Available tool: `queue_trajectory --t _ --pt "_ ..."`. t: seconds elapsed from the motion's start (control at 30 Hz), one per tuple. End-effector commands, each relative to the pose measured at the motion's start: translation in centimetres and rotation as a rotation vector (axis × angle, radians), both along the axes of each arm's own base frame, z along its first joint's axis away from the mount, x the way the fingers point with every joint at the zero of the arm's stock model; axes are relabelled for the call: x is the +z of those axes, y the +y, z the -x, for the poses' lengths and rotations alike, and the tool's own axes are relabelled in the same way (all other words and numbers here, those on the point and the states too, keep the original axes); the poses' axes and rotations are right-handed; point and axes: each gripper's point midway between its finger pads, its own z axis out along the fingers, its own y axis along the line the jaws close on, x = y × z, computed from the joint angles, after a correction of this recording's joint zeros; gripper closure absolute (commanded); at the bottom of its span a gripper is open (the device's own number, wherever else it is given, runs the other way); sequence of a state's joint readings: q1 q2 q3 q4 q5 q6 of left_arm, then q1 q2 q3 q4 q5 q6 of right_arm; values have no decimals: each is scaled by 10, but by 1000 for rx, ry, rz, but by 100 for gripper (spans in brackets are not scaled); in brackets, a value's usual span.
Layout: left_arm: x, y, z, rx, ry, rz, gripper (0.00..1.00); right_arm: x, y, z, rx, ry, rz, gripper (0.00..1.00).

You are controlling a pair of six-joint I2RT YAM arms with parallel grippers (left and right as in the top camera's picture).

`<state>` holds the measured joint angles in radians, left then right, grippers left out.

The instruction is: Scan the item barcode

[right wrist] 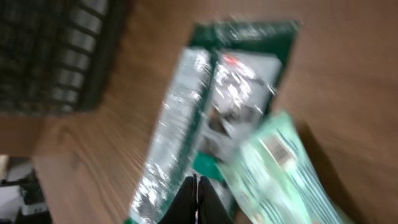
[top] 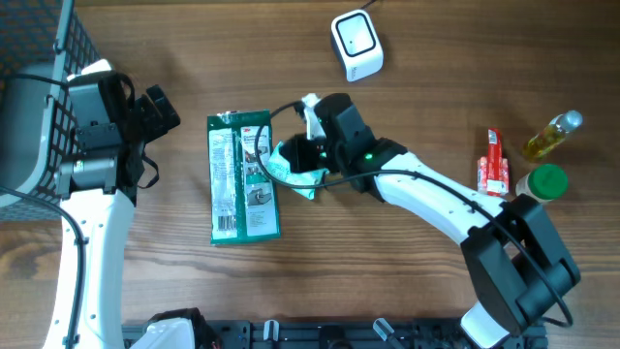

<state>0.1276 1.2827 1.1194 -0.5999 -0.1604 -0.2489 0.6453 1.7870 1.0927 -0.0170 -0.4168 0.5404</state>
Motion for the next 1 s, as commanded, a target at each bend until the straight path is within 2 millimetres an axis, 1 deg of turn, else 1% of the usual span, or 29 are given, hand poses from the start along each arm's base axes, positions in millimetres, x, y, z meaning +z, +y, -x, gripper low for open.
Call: queue_trajectory --t 0.0,0.1,0.17,0.23,0.3,0.37,0.47,0.6,0.67,0.7,0.77,0.83,0.87,0.9,0.97 --pt "4 4 -1 6 -8 -14 0 11 11 8 73 -35 -43 96" --pt "4 4 -1 6 -7 -14 0 6 16 11 105 -63 -32 96" --pt "4 4 -1 6 -8 -14 0 2 18 8 103 -61 -35 96" --pt "4 4 -1 6 -8 -14 0 -4 27 7 134 -66 -72 96" --pt "4 4 -1 6 -8 -14 0 -8 33 8 145 -42 -105 96" --pt "4 4 -1 6 -7 -14 0 -19 35 8 133 0 -113 96" --pt "4 4 -1 6 -7 -14 0 -45 34 10 125 54 -87 96" --pt "4 4 -1 6 -8 -14 0 -85 31 15 124 126 -40 96" --pt "4 4 -1 6 -7 -14 0 -106 29 21 134 174 -23 96" --pt "4 4 -1 6 -7 -14 0 -120 28 28 149 213 -16 96" --pt "4 4 -1 6 -8 -14 0 -134 25 33 150 248 3 96" --pt "4 4 -1 6 -8 -14 0 -141 22 37 152 266 20 96" --pt "4 4 -1 6 -8 -14 0 -142 22 36 155 263 22 96" --pt "4 4 -1 6 -8 -14 0 -140 22 35 153 259 18 96" --pt "4 4 -1 6 -8 -14 0 -127 27 29 159 238 -24 96"
